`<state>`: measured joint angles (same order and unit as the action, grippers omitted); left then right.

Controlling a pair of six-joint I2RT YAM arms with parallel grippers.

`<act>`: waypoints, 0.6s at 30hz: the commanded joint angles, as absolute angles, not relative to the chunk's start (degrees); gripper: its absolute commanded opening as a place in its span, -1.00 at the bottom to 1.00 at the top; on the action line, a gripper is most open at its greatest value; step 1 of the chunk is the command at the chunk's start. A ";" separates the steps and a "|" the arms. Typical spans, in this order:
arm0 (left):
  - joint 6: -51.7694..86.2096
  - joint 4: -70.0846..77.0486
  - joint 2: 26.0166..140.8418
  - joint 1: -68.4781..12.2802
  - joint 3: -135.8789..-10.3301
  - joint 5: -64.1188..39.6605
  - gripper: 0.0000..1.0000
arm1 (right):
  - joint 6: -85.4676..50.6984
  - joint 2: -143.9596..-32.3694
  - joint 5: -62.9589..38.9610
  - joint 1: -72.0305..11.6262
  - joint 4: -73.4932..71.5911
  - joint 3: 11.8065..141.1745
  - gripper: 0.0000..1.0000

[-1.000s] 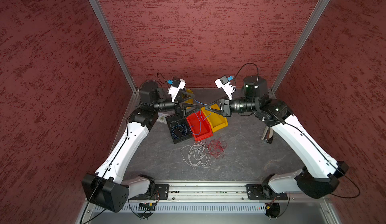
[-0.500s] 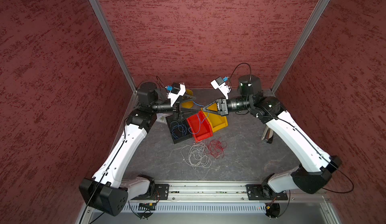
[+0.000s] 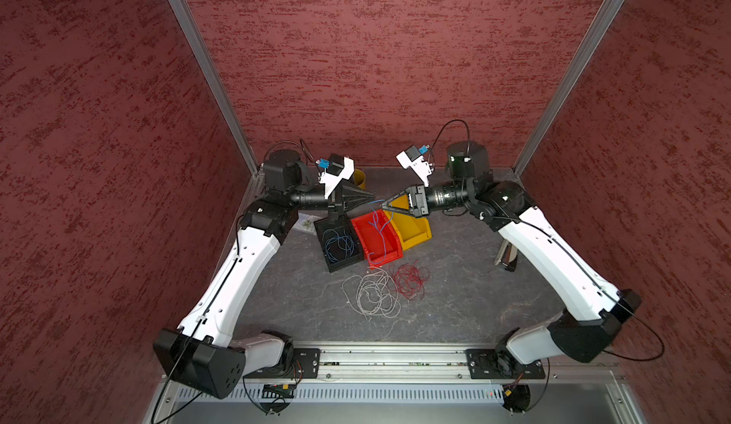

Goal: Untangle and sort cables by color
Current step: Pick up the cable from the cable.

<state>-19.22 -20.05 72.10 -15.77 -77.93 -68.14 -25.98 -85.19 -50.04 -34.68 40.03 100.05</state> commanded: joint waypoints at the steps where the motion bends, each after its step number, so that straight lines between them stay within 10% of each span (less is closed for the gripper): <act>1: -22.01 -23.87 71.97 -15.98 -79.62 -69.26 -0.45 | -26.52 -84.46 -51.39 -34.19 37.32 100.90 -1.00; 2: -21.89 -23.69 71.91 -15.96 -79.34 -69.09 0.15 | -26.64 -84.55 -51.58 -34.24 37.27 100.94 -1.00; 3: -22.05 -23.40 71.76 -15.99 -79.01 -69.13 0.28 | -26.71 -84.72 -51.74 -34.23 37.27 100.90 -1.00; 18: -11.88 -13.55 72.29 -14.02 -78.77 -68.59 0.46 | -24.91 -85.78 -50.78 -34.14 40.26 100.75 -1.00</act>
<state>-17.89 -19.81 72.44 -15.20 -78.72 -67.81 -26.48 -85.23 -51.00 -34.65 39.24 100.05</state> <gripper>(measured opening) 0.724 0.052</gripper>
